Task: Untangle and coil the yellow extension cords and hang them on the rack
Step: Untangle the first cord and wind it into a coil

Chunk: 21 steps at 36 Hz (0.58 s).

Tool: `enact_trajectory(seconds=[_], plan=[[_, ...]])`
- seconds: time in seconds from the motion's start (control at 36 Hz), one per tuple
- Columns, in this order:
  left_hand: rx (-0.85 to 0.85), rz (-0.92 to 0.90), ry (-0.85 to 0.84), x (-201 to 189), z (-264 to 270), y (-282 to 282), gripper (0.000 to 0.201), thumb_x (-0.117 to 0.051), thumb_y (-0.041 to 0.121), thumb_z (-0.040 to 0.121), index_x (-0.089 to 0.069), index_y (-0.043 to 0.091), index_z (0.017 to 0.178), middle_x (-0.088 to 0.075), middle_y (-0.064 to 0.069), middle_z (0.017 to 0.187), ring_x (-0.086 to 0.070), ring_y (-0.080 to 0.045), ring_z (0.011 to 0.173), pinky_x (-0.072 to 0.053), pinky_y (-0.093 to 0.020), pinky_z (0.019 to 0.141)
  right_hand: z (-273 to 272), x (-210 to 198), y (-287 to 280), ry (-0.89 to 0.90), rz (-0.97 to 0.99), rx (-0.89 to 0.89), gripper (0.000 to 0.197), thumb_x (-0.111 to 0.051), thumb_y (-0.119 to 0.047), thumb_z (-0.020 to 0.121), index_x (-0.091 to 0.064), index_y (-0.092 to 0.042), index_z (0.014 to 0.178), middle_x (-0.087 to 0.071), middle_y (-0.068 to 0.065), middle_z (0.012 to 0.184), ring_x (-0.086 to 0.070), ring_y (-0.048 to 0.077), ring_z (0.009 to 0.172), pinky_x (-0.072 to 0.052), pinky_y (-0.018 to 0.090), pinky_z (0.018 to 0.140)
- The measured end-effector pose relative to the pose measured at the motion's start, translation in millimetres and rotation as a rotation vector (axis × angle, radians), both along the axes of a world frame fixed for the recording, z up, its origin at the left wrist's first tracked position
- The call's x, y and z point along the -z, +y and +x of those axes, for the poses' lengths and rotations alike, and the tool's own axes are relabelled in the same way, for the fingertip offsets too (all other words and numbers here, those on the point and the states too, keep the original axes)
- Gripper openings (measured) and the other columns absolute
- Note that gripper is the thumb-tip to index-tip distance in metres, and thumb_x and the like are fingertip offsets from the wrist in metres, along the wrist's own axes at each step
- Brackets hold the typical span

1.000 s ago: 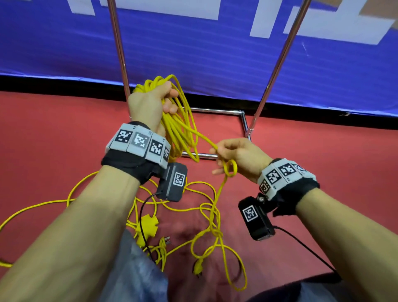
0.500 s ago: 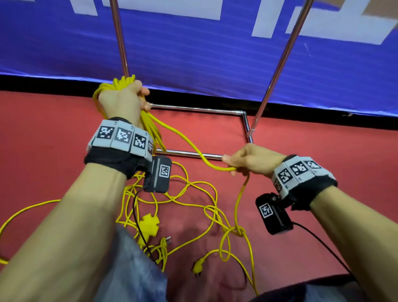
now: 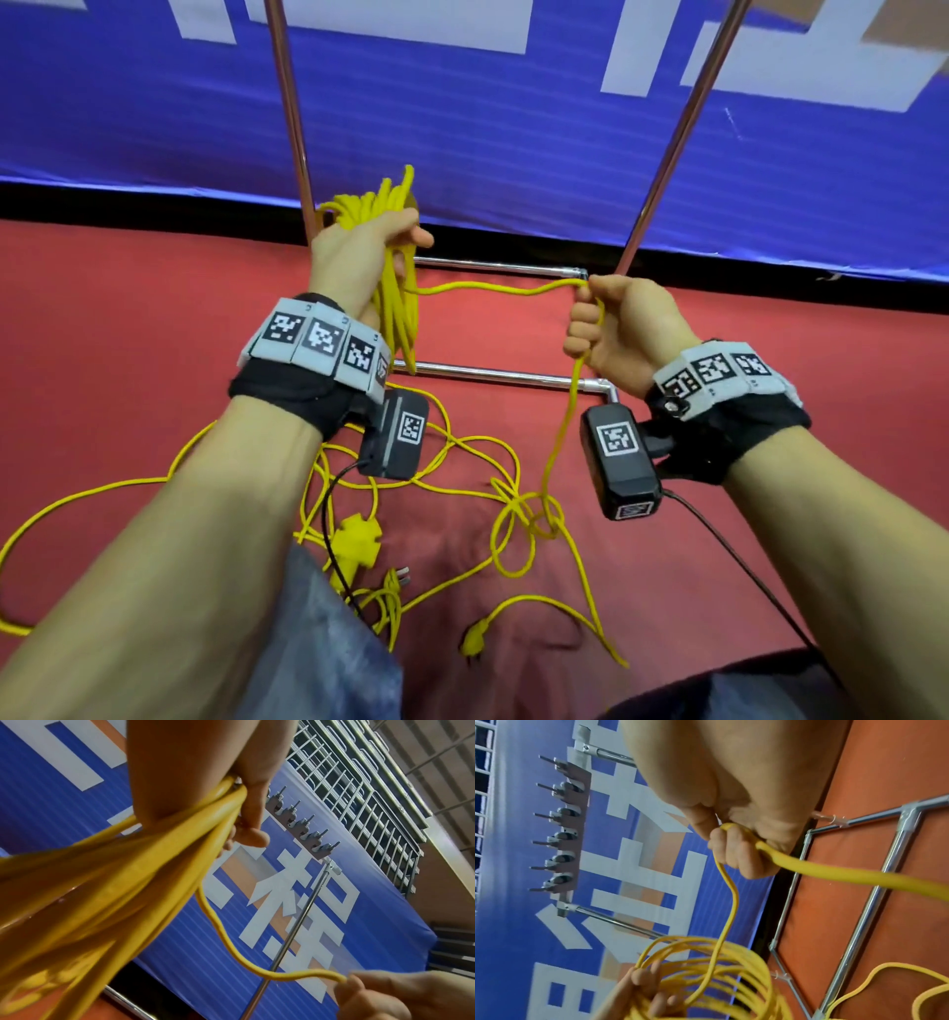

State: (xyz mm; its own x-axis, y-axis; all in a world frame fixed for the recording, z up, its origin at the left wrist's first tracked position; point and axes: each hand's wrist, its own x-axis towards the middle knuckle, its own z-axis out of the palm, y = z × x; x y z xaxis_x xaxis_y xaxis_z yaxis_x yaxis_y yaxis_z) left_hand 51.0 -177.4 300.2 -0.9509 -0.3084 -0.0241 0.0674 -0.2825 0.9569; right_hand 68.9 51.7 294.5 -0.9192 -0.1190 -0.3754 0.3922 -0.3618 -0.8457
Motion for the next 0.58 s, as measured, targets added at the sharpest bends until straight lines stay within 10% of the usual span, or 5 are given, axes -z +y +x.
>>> enact_trajectory(seconds=[0.28, 0.58], plan=[[0.254, -0.015, -0.091, -3, 17, 34, 0.014, -0.066, 0.011, 0.087, -0.062, 0.008, 0.074, -0.057, -0.004, 0.057, -0.046, -0.013, 0.043, -0.036, -0.022, 0.046, 25, -17, -40, 0.395, 0.157, -0.182, 0.016, -0.039, -0.015, 0.103, -0.051, -0.007, 0.096, -0.053, 0.006, 0.061, -0.053, 0.021, 0.053, -0.055, 0.038, 0.059], [0.341, 0.068, -0.198, 12, 18, 52, 0.019, -0.08, 0.009, 0.072, -0.066, 0.008, 0.085, -0.058, -0.01, 0.07, -0.052, -0.016, 0.049, -0.044, -0.027, 0.052, 31, -2, -48, 0.582, 0.68, -0.263, 0.022, -0.051, -0.027, 0.099, -0.05, -0.011, 0.084, -0.053, 0.009, 0.051, -0.053, 0.024, 0.036, -0.046, 0.028, 0.039]])
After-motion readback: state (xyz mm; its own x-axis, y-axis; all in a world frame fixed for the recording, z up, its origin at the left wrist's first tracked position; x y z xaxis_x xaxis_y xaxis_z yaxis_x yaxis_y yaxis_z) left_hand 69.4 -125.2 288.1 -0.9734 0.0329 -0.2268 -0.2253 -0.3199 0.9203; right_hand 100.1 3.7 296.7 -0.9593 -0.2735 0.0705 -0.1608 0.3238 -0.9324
